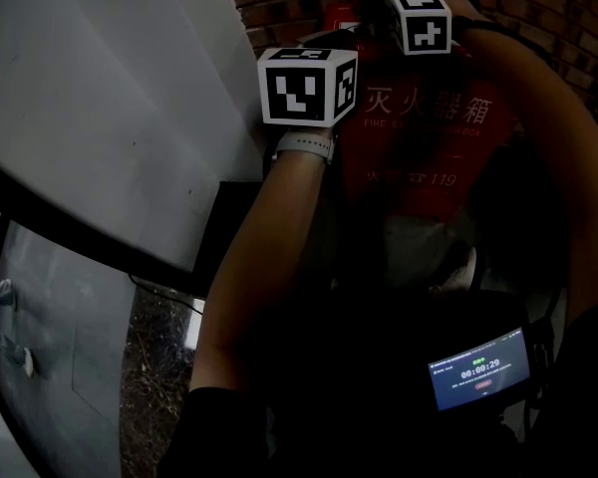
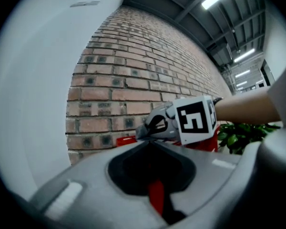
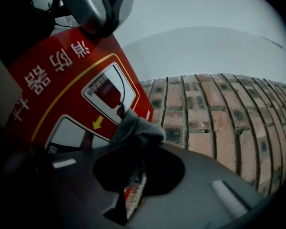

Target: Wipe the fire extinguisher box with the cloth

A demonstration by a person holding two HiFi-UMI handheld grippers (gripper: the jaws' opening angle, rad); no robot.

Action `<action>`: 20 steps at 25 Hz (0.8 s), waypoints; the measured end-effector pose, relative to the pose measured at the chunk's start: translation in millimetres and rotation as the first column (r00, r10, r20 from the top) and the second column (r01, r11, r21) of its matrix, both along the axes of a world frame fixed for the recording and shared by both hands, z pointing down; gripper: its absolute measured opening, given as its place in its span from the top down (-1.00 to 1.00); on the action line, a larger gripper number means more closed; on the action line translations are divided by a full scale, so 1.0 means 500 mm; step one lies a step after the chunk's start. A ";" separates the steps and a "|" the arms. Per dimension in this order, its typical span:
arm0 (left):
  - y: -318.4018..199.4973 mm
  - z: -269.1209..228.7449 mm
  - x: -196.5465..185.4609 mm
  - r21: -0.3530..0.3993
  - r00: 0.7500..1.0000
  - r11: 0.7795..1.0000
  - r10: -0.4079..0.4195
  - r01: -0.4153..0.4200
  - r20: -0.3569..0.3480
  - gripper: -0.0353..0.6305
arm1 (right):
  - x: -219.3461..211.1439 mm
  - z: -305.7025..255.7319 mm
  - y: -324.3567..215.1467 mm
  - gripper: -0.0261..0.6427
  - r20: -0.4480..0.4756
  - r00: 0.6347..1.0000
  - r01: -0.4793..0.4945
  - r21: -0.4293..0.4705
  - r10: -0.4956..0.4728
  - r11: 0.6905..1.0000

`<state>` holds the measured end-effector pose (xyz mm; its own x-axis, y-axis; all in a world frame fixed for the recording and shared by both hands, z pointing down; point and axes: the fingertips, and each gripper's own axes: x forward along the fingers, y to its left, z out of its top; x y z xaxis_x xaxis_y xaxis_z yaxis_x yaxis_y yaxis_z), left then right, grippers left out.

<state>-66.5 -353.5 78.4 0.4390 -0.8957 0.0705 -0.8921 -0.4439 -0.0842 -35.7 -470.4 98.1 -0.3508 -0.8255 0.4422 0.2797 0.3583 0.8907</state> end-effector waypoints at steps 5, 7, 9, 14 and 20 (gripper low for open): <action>0.002 0.002 0.003 0.019 0.998 1.000 -0.024 0.023 0.057 0.88 | -0.008 0.002 0.069 0.83 0.002 0.999 0.035 -0.019 -0.035 0.999; 0.000 0.003 0.004 0.018 0.997 0.999 -0.036 0.035 0.072 0.88 | -0.007 0.001 0.096 0.83 -0.001 0.999 0.050 -0.022 -0.050 0.999; -0.002 0.006 0.007 0.009 0.997 0.999 -0.037 0.036 0.073 0.88 | -0.004 0.004 0.122 0.83 -0.007 0.998 0.062 -0.026 -0.062 0.998; -0.007 0.017 0.018 -0.020 0.996 0.999 -0.025 0.027 0.086 0.88 | -0.003 0.006 0.182 0.83 -0.030 0.995 0.094 -0.036 -0.095 0.995; -0.005 0.013 0.015 -0.005 0.998 1.000 -0.013 0.013 0.057 0.88 | 0.002 0.006 0.233 0.83 -0.026 0.994 0.107 -0.052 -0.108 0.993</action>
<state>-58.8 -355.9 84.8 0.4223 -0.9009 0.0998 -0.8917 -0.4327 -0.1327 -34.6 -353.7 101.3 -0.4231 -0.7599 0.4935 0.3439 0.3692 0.8634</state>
